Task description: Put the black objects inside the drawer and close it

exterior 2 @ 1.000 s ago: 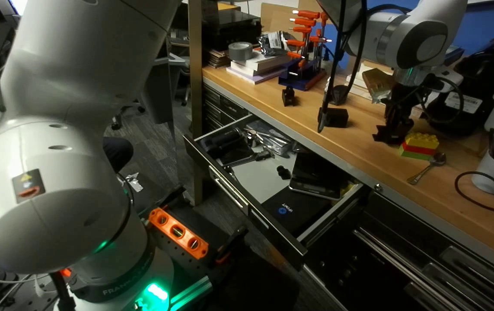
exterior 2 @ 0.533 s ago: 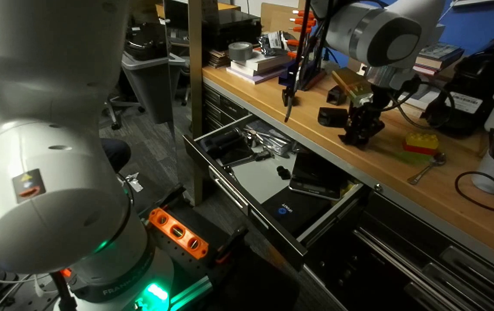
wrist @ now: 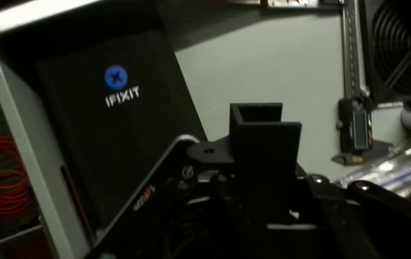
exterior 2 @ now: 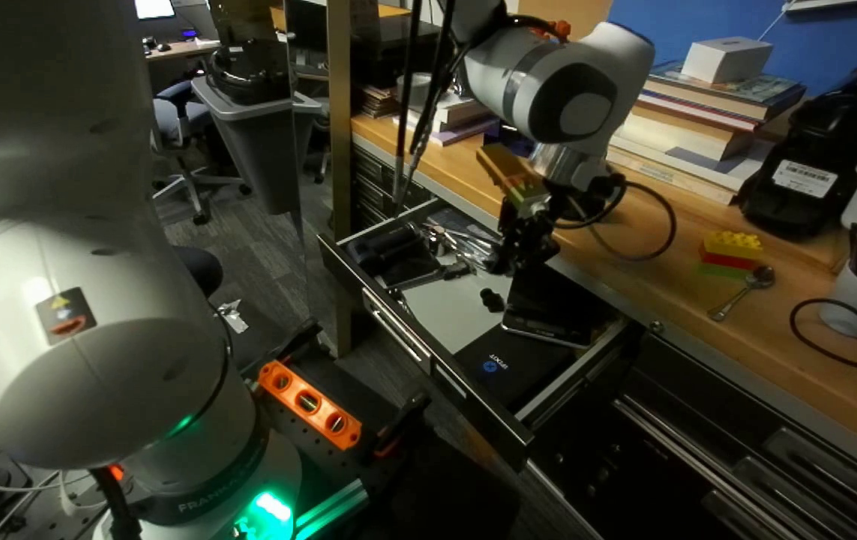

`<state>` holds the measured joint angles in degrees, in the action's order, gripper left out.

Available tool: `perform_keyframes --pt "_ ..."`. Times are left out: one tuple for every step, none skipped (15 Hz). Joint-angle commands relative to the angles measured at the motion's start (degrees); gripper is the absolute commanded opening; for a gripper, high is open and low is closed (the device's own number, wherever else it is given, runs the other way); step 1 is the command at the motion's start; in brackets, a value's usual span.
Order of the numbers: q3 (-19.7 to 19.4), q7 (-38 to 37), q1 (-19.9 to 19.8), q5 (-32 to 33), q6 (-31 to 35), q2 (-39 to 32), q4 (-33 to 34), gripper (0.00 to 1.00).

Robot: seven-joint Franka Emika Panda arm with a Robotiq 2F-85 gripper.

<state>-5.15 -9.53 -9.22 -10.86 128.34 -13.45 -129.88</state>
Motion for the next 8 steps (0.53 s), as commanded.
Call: perform_keyframes --pt "-0.1 -0.5 2.4 0.0 7.0 2.6 -10.4 0.21" --pt "-0.1 -0.4 2.8 -0.1 8.4 2.0 -11.7 0.21" --pt "0.0 0.1 2.9 -0.5 9.7 1.3 -12.6 0.21" --pt "0.1 0.7 3.0 -0.8 11.2 0.7 -13.4 0.21" --pt "0.2 1.1 2.9 -1.2 12.2 0.3 -14.0 0.21" --pt "0.5 1.8 2.8 -1.7 13.6 -0.1 -14.5 0.21" --pt "0.6 1.8 2.9 -1.7 15.4 -0.5 -15.0 0.21" --pt "0.8 2.1 2.8 -1.9 16.7 -0.8 -15.3 0.21"
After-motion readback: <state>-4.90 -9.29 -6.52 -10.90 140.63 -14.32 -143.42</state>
